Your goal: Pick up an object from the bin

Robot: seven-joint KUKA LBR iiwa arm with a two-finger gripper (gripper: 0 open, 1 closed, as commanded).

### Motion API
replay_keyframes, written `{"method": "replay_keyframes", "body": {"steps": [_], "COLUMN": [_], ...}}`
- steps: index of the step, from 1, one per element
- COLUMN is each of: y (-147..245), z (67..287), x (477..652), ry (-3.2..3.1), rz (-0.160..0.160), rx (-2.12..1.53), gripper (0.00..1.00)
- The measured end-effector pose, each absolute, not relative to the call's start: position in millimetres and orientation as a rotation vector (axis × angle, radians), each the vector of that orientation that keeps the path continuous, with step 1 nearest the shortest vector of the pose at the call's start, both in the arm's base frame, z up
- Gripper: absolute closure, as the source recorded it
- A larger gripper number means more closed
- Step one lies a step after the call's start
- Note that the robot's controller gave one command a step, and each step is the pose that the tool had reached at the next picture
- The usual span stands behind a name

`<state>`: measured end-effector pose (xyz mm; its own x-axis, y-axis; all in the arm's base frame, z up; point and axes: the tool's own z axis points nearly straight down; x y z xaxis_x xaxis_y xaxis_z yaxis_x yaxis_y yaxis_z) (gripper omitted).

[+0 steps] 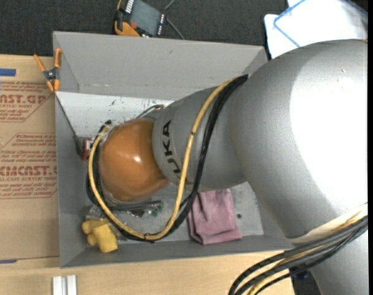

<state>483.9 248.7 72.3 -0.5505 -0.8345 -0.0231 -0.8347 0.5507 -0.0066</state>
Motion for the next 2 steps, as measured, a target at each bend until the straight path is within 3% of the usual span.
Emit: {"method": "replay_keyframes", "body": {"steps": [2], "y": [250], "z": [88], "x": [483.6], "ry": [2.745], "rz": [0.011], "rx": [-1.476], "gripper": [1.00]}}
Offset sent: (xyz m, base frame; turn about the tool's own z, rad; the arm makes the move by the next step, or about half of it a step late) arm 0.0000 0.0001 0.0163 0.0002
